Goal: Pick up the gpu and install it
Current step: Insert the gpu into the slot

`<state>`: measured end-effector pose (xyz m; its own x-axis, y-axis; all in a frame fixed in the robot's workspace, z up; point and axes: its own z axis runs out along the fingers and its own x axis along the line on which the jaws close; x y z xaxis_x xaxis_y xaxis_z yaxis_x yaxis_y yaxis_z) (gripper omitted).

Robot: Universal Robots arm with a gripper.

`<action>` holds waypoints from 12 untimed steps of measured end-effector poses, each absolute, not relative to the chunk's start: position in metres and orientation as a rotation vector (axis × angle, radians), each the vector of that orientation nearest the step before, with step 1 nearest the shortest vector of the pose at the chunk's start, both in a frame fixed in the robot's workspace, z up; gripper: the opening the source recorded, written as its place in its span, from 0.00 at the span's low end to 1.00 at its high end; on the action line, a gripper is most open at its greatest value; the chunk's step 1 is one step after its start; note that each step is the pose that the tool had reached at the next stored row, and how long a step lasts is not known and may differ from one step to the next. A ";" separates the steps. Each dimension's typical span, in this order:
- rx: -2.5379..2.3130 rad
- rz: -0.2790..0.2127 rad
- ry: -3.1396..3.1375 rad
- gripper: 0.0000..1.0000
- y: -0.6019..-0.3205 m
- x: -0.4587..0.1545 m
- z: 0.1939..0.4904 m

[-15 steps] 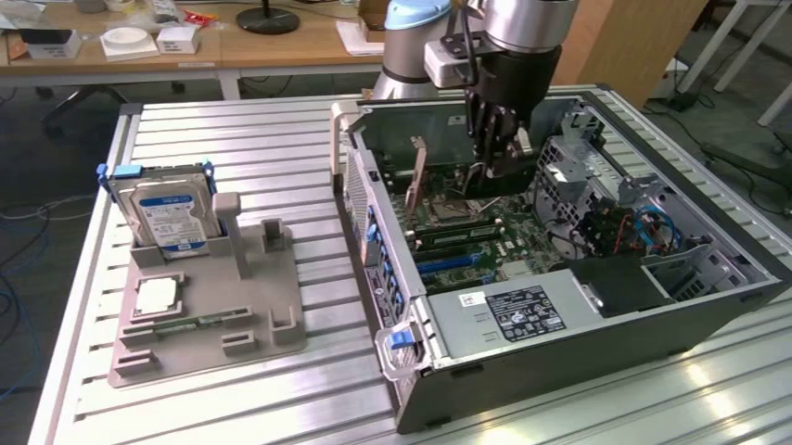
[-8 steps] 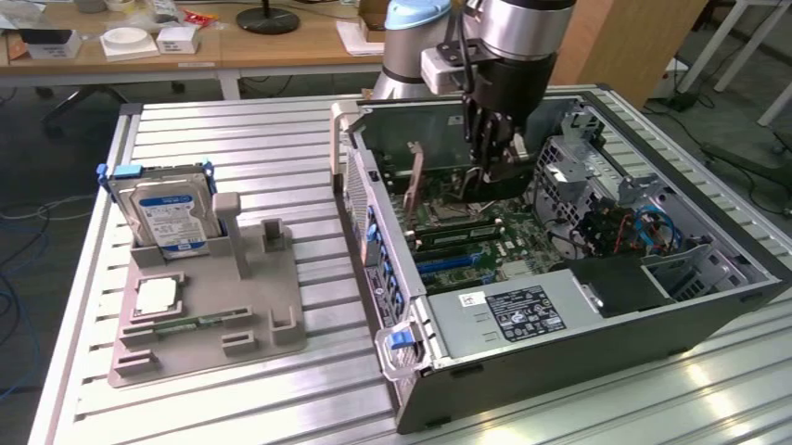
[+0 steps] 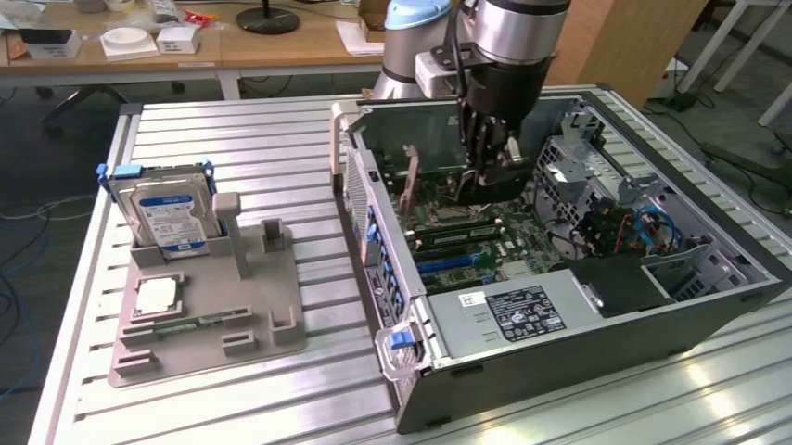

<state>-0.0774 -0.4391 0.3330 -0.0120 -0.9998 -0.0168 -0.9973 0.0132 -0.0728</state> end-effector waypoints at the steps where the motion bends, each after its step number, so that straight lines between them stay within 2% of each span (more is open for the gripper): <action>1: -2.162 -0.063 2.190 0.26 -0.439 -0.078 0.333; 12: -2.159 -0.068 2.187 0.26 -0.439 -0.080 0.330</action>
